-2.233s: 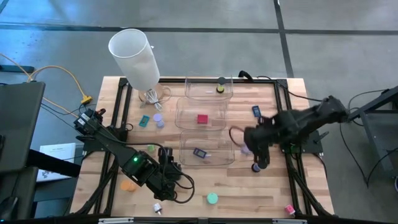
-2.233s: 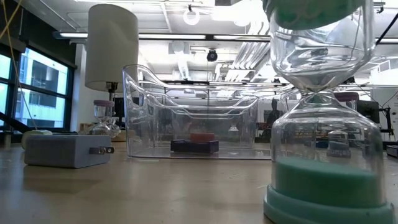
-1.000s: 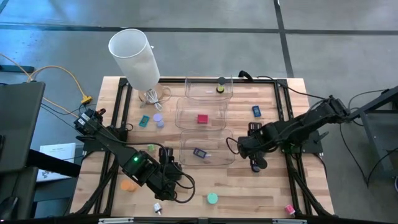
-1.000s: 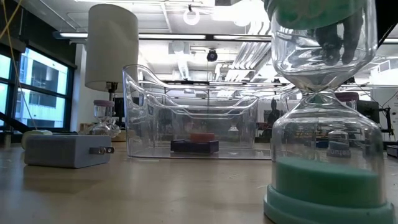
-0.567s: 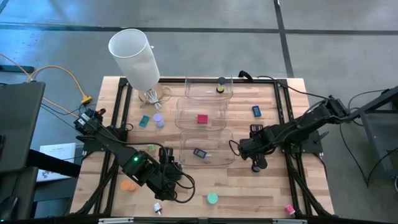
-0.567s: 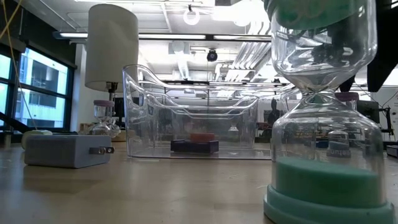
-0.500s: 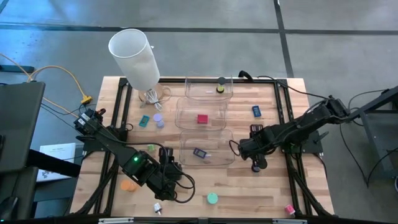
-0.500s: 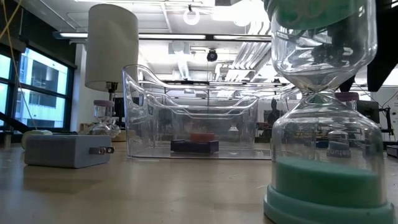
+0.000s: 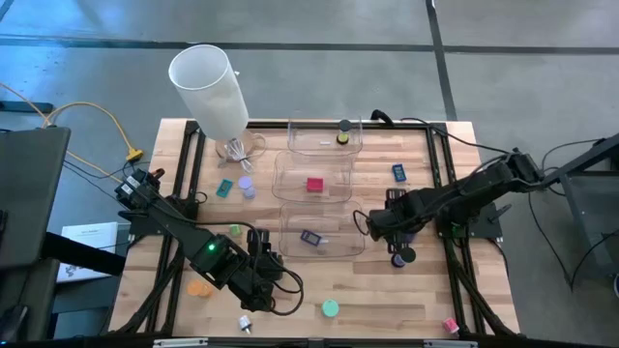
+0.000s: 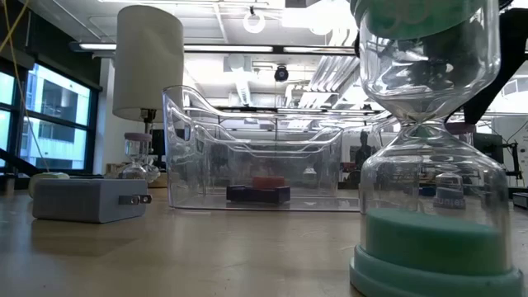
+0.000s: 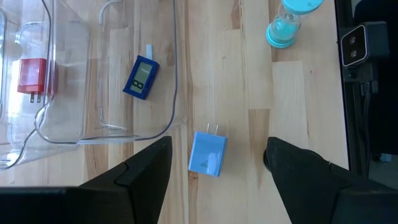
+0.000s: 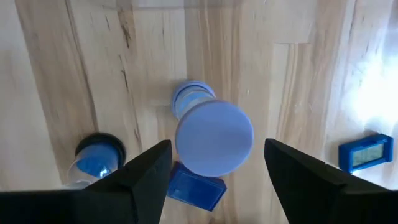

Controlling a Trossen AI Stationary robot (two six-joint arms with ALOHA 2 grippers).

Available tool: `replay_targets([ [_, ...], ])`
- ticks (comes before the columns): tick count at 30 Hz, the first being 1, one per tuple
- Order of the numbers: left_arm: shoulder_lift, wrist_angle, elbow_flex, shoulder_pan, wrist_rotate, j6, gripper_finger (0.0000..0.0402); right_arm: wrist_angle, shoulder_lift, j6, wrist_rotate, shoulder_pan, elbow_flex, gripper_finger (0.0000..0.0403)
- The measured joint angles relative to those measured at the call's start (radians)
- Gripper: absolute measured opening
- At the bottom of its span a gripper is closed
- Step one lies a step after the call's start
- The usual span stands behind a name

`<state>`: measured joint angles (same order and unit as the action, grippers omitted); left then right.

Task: Pick & Place Office items
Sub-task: Put the right light purple hourglass into the top transparent bin

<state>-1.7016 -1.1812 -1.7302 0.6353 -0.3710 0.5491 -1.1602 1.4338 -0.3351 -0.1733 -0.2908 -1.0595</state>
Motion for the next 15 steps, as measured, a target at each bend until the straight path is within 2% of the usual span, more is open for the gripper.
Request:
replay_targets([
  [4, 0.0, 0.0, 0.0, 0.0, 0.0, 0.0, 0.0254, 0.016, 0.0, 0.023, 0.05, 0.029, 0.0, 0.0246],
  [15, 0.0, 0.0, 0.0, 0.0, 0.0, 0.0, 0.0254, 0.05, 0.0, 0.048, 0.053, 0.032, 0.0, 0.0246],
])
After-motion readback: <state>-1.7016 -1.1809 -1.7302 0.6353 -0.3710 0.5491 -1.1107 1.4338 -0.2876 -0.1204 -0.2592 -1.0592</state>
